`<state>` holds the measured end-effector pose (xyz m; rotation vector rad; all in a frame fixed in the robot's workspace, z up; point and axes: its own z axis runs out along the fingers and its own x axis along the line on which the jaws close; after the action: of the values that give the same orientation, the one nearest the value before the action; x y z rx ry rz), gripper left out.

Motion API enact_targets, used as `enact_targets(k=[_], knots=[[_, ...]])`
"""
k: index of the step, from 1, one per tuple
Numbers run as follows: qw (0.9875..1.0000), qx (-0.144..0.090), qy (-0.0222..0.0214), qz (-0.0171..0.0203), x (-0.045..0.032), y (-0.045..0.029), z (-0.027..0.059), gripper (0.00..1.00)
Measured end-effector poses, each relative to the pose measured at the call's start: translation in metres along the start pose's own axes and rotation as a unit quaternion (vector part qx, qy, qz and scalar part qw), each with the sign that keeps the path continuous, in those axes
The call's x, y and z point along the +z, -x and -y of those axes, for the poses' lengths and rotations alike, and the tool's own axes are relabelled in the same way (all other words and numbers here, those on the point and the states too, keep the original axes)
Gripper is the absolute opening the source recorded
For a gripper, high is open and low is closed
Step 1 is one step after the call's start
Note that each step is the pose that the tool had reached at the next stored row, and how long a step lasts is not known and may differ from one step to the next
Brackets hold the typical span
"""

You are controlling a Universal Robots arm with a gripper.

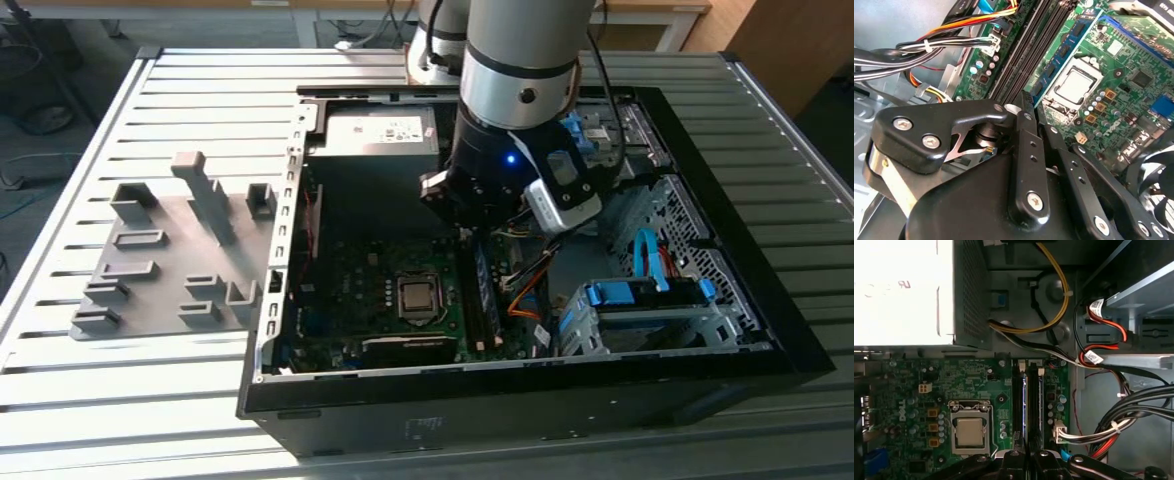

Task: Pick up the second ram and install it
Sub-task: 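Insert the second ram into the second slot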

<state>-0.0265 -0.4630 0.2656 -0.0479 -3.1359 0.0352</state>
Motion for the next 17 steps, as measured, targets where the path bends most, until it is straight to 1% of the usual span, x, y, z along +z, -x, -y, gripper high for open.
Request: enact_targets(k=[4,6,17], knots=[[1.0000,0.000,0.0000,-0.0007,0.0072,0.0001,-0.0001,0.14],[1.0000,0.000,-0.0001,-0.0012,0.0095,0.0003,0.0002,0.14],[1.0000,0.000,-0.0001,-0.0020,0.0159,0.0019,0.0015,0.14]])
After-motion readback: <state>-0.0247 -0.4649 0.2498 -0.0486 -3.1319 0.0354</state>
